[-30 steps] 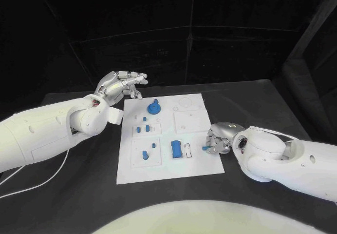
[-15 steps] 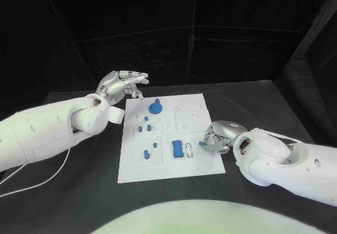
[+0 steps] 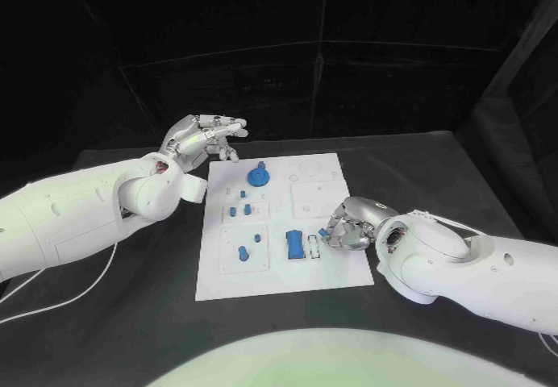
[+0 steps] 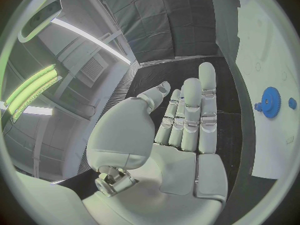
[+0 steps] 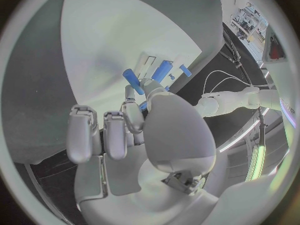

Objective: Assemble the parts on the task board

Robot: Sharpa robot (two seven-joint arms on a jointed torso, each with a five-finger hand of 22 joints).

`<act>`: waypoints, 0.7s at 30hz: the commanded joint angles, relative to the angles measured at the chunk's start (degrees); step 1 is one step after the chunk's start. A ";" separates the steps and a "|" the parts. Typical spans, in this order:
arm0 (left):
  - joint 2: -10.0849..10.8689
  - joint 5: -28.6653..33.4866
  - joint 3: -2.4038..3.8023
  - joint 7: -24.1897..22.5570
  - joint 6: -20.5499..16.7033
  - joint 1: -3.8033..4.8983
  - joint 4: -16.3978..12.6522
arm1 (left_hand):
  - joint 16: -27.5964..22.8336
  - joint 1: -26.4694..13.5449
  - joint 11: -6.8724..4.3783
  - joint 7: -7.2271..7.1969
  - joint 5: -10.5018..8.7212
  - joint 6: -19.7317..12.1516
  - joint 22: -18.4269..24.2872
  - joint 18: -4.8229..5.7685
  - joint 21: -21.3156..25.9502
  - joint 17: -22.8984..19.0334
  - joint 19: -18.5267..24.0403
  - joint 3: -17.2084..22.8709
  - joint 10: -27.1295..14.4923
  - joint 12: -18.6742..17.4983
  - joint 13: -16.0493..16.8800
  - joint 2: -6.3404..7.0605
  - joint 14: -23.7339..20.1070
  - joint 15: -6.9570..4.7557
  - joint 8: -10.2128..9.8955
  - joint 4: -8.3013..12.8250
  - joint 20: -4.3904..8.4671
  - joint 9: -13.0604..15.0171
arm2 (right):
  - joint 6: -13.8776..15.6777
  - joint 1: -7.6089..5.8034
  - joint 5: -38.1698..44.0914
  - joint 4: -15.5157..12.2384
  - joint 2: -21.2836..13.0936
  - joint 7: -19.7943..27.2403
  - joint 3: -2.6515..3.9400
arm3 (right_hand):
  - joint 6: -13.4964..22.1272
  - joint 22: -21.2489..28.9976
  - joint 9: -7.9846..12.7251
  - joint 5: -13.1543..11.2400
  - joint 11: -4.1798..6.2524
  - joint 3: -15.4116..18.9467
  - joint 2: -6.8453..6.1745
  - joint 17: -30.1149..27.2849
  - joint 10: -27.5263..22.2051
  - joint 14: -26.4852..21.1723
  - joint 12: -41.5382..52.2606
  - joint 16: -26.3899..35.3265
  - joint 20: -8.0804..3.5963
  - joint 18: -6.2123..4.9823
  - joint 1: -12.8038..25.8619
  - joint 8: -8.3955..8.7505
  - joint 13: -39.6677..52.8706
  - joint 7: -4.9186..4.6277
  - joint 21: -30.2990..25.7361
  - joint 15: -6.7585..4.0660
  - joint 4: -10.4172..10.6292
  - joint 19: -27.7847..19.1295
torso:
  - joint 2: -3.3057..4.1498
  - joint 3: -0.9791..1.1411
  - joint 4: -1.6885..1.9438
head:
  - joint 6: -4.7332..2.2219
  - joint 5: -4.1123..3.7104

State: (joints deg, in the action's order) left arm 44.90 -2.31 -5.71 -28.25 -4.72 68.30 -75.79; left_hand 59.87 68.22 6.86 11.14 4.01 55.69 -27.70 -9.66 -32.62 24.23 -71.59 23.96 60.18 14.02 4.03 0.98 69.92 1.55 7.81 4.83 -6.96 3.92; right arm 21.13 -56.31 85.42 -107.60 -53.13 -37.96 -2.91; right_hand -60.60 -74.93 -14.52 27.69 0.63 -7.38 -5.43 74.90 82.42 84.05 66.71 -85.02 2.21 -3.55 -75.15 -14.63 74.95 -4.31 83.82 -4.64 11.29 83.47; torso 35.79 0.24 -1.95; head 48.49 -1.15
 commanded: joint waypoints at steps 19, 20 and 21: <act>0.05 0.23 0.05 0.11 0.63 0.12 -0.28 | 0.25 0.17 -0.02 -0.01 0.30 -0.51 0.07 -0.77 0.25 -0.05 0.30 -0.37 -0.34 0.29 0.08 0.07 -0.44 0.09 0.19 -0.07 -0.18 0.06 | -0.81 -0.07 -6.98 2.11 3.41 -1.48 0.00 | -0.81 -1.69 -0.43 4.07 -0.23 0.88 0.17 6.41 0.45 4.28 0.23 -0.04 -0.18 0.72 2.34 0.20 0.24 0.04 -0.13 0.41 1.66 0.46 | -0.07 0.05 -0.10 | 0.32 0.35; 0.06 0.23 0.05 0.13 0.67 0.12 -0.28 | 0.25 0.17 -0.02 -0.01 0.30 -0.51 0.07 -0.77 0.25 -0.05 0.30 -0.37 -0.34 0.29 0.08 0.07 -0.44 0.09 0.19 -0.07 -0.18 0.06 | -1.20 -0.07 -6.99 2.14 3.48 -1.68 0.00 | -0.83 -1.67 -0.46 4.05 -0.25 1.04 0.25 6.36 0.43 4.27 0.12 -0.01 -0.17 0.72 2.65 0.21 0.18 0.04 -0.14 0.42 1.89 0.46 | -0.04 0.05 -0.11 | 0.35 0.29; 0.07 0.23 0.05 0.15 0.69 0.12 -0.28 | 0.25 0.17 -0.02 -0.01 0.30 -0.51 0.07 -0.77 0.25 -0.05 0.30 -0.37 -0.34 0.29 0.08 0.07 -0.44 0.09 0.19 -0.07 -0.18 0.06 | -1.56 -0.07 -7.00 2.16 3.59 -1.85 0.00 | -0.86 -1.65 -0.50 4.09 -0.25 1.18 0.37 6.31 0.42 4.26 0.02 0.02 -0.16 0.71 2.93 0.22 0.13 0.04 -0.16 0.42 2.12 0.45 | -0.02 0.06 -0.13 | 0.34 0.25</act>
State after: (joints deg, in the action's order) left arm 44.96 -2.31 -5.71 -28.06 -4.69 68.32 -75.95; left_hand 59.87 68.22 6.86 11.14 4.01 55.69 -27.69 -9.66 -32.63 24.23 -71.59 23.96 60.18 14.01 4.03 0.98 69.93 1.55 7.81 4.83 -6.96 3.92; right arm 20.90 -56.31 79.07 -105.37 -49.66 -38.95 -2.92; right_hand -60.98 -74.92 -14.99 31.59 0.42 -6.16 -5.11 74.94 82.62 84.04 66.71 -85.02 2.03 -3.55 -72.66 -14.62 74.94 -4.29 83.82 -4.63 13.24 83.65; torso 35.75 0.29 -2.02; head 48.81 -0.82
